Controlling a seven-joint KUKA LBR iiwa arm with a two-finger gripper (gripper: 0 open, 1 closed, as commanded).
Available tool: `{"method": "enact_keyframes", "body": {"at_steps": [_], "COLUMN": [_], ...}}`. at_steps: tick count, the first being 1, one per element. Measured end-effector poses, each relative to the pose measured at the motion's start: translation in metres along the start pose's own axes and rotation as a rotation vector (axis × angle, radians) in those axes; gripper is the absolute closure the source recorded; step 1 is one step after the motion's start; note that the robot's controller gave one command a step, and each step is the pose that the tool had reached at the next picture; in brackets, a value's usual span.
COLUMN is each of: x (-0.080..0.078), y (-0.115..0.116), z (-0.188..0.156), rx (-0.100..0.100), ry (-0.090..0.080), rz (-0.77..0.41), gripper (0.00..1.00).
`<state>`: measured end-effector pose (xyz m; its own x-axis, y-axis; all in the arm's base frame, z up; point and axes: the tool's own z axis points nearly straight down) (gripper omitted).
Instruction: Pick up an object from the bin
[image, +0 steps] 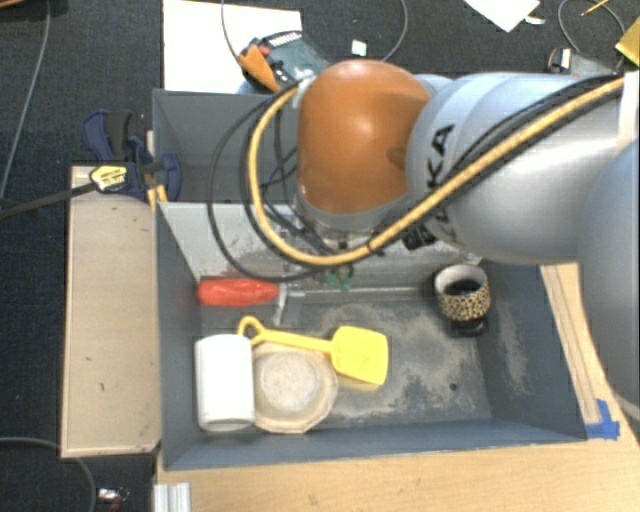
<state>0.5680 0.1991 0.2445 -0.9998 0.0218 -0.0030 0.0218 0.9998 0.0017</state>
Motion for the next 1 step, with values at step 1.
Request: {"method": "enact_keyframes", "body": {"at_steps": [1], "x": [0.0], "y": [0.0], "z": [0.0], "rx": [0.0], "ry": [0.0], "rz": [0.0], "gripper": [0.0]}}
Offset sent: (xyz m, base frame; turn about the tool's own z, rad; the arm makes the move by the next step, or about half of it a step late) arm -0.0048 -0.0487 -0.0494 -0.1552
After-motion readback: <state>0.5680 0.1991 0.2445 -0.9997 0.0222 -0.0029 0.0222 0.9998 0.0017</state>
